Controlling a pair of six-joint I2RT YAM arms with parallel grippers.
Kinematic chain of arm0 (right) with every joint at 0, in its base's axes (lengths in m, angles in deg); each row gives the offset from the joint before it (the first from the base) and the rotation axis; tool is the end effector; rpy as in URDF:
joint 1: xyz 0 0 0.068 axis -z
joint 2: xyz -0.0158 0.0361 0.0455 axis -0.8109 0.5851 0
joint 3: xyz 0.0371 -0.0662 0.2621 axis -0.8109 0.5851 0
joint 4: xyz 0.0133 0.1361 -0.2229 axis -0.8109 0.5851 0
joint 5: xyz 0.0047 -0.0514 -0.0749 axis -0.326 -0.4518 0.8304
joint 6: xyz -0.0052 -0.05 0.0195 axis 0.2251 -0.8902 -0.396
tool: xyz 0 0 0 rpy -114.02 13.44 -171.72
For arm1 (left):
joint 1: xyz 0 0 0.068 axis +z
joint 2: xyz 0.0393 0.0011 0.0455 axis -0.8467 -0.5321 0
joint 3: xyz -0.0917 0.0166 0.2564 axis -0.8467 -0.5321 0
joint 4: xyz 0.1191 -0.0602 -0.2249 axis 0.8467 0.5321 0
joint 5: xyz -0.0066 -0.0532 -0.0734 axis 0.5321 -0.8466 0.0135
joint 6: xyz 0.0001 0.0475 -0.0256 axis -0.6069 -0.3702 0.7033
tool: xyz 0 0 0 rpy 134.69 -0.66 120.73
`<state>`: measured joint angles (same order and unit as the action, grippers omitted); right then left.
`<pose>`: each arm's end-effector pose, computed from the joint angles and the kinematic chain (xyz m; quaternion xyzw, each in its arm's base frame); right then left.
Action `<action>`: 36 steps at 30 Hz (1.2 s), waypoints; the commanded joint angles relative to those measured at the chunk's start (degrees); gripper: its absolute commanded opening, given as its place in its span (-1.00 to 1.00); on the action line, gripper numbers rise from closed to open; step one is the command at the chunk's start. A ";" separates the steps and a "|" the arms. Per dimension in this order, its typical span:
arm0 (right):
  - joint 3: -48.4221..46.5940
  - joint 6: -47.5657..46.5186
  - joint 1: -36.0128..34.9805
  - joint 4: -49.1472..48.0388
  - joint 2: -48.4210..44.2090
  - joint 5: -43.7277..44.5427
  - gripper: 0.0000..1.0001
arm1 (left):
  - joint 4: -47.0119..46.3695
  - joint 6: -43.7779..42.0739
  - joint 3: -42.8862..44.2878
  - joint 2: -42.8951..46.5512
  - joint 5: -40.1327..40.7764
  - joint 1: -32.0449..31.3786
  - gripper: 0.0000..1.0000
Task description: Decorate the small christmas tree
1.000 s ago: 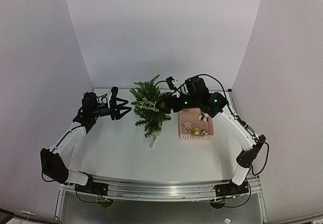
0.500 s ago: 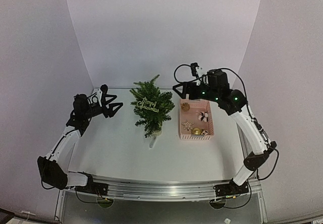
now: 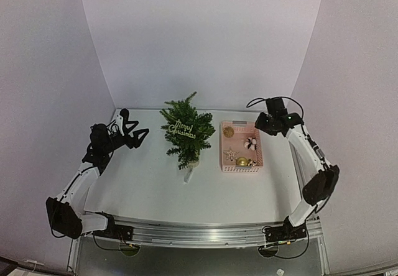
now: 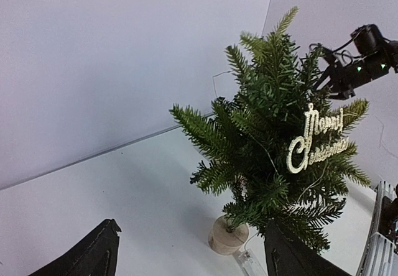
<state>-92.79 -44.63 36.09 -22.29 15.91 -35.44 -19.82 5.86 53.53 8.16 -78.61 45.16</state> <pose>0.3625 0.1126 0.3590 0.1637 0.9132 0.0954 0.3608 0.2654 -0.0799 0.3385 0.2436 0.7048 -0.3042 0.5928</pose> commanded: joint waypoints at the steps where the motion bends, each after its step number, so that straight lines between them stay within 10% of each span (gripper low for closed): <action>1: -4.68 0.60 -0.43 6.53 9.93 0.16 -0.23 | -4.00 2.69 -1.55 1.25 3.29 0.34 0.64; 29: -21.21 2.40 1.47 11.59 41.57 7.49 -0.41 | -4.87 2.10 0.75 -5.09 5.32 0.52 0.66; 36: -20.80 1.53 1.44 11.15 42.01 6.48 -0.76 | -4.81 1.75 0.93 -5.15 5.37 0.53 0.66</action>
<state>-113.21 -43.13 37.27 -11.79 56.54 -28.63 -22.53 8.03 51.77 3.23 -73.62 45.31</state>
